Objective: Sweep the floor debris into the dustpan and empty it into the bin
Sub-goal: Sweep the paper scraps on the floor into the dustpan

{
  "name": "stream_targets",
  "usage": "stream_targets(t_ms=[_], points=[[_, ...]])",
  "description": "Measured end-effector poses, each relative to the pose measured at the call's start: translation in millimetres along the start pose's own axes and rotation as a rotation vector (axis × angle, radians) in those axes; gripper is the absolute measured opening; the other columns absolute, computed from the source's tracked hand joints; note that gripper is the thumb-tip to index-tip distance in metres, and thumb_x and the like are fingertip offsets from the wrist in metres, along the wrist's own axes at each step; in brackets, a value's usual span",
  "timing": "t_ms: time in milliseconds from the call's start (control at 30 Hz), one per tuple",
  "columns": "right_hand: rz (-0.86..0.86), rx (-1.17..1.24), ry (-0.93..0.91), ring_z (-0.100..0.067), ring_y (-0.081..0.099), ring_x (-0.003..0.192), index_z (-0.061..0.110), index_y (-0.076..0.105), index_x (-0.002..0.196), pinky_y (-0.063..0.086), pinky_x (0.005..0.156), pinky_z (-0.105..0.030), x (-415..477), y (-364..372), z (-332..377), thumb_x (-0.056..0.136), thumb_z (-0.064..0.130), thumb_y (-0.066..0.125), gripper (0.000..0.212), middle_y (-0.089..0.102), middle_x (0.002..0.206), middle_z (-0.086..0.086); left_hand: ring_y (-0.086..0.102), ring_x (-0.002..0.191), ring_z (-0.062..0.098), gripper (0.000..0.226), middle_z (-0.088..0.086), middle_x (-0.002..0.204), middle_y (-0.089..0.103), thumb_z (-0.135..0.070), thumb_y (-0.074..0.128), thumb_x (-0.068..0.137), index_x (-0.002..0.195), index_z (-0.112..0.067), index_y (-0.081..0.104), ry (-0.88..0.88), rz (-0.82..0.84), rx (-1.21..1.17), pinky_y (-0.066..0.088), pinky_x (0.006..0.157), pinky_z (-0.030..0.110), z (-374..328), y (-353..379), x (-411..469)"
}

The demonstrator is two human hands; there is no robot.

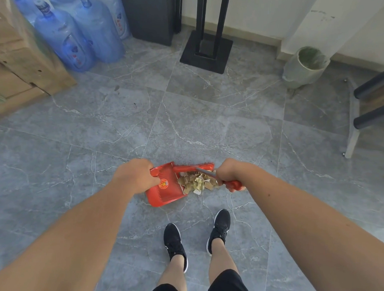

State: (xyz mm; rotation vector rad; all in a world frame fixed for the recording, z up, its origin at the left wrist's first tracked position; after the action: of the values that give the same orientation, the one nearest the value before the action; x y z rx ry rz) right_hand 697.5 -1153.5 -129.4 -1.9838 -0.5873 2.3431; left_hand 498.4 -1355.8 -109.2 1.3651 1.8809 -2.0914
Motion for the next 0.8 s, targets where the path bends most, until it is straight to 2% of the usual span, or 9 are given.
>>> stream_targets(t_ms=[100, 233, 333, 500, 600, 667, 733, 800], points=[[-0.03, 0.079, 0.002, -0.019, 0.041, 0.043, -0.002, 0.053, 0.083, 0.03, 0.044, -0.026, -4.8, -7.5, -6.2, 0.089, -0.002, 0.054, 0.005, 0.048, 0.058, -0.012, 0.061, 0.074, 0.02, 0.034, -0.005, 0.077, 0.062, -0.054, 0.067, 0.082, 0.067, -0.026, 0.054, 0.045, 0.025, 0.038, 0.048, 0.065, 0.032, -8.0, 0.4, -0.7], [-0.05, 0.19, 0.019, -0.018, 0.043, 0.04, -0.004, 0.054, 0.087, 0.03, 0.043, -0.022, -9.1, -22.5, -13.4, 0.084, -0.008, 0.057, 0.006, 0.048, 0.061, -0.012, 0.062, 0.076, 0.022, 0.032, -0.003, 0.079, 0.062, -0.052, 0.066, 0.08, 0.069, -0.023, 0.057, 0.068, 0.027, 0.056, 0.051, 0.069, 0.033, -15.5, -6.6, 9.1], [-0.049, 0.259, 0.019, -0.017, 0.042, 0.043, 0.001, 0.051, 0.084, 0.03, 0.045, -0.02, -11.0, -31.1, -17.8, 0.087, -0.004, 0.056, 0.008, 0.043, 0.055, -0.009, 0.062, 0.074, 0.021, 0.028, -0.004, 0.076, 0.062, -0.049, 0.065, 0.078, 0.07, -0.023, 0.061, 0.096, 0.009, 0.081, 0.048, 0.066, 0.031, -17.2, -14.0, 18.9], [-0.086, 0.404, 0.036, -0.017, 0.045, 0.04, 0.006, 0.045, 0.078, 0.031, 0.041, -0.016, -4.4, -35.2, -36.8, 0.091, 0.0, 0.05, 0.015, 0.038, 0.038, -0.005, 0.061, 0.078, 0.02, 0.028, -0.005, 0.078, 0.062, -0.051, 0.064, 0.078, 0.072, -0.024, 0.061, 0.152, 0.015, 0.151, 0.049, 0.069, 0.032, -23.4, -12.0, 27.5], [-0.111, 0.525, 0.062, -0.015, 0.049, 0.035, 0.007, 0.044, 0.077, 0.031, 0.039, -0.016, 1.3, -33.0, -50.0, 0.092, 0.0, 0.049, 0.017, 0.034, 0.037, -0.004, 0.062, 0.075, 0.02, 0.025, -0.005, 0.075, 0.062, -0.047, 0.065, 0.078, 0.072, -0.022, 0.062, 0.152, 0.004, 0.126, 0.049, 0.067, 0.03, -20.8, -18.5, 34.8], [-0.121, 0.621, 0.088, -0.015, 0.05, 0.039, 0.007, 0.044, 0.079, 0.03, 0.038, -0.016, 4.7, -27.0, -56.9, 0.091, -0.001, 0.047, 0.015, 0.034, 0.036, -0.003, 0.062, 0.073, 0.02, 0.027, -0.004, 0.074, 0.062, -0.045, 0.066, 0.079, 0.069, -0.021, 0.06, 0.16, -0.001, 0.13, 0.048, 0.066, 0.029, -20.0, -22.1, 38.3], [-0.118, 0.709, 0.115, -0.015, 0.049, 0.043, 0.006, 0.046, 0.082, 0.031, 0.035, -0.015, 6.3, -16.1, -59.8, 0.089, -0.004, 0.045, 0.012, 0.037, 0.039, -0.004, 0.061, 0.072, 0.018, 0.026, -0.004, 0.075, 0.062, -0.045, 0.065, 0.08, 0.07, -0.021, 0.06, 0.163, 0.001, 0.14, 0.047, 0.065, 0.029, -20.0, -22.5, 40.7], [-0.107, 0.792, 0.141, -0.014, 0.047, 0.037, 0.003, 0.051, 0.096, 0.032, 0.034, -0.015, 10.4, -1.2, -61.2, 0.09, -0.003, 0.044, 0.011, 0.045, 0.055, -0.009, 0.061, 0.073, 0.017, 0.024, -0.005, 0.075, 0.062, -0.045, 0.065, 0.081, 0.073, -0.023, 0.063, 0.157, 0.011, 0.159, 0.047, 0.065, 0.029, -19.8, -20.3, 41.9]])
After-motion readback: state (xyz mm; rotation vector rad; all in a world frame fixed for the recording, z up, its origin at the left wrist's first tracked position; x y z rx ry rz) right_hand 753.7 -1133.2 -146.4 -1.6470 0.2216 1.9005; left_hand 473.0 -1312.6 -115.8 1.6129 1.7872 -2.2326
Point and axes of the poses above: each hand's wrist, its own x-axis towards the middle knuckle, its own y-axis out of the palm, z = x × y, the point moved 10 cm from there along x, towards the middle knuckle
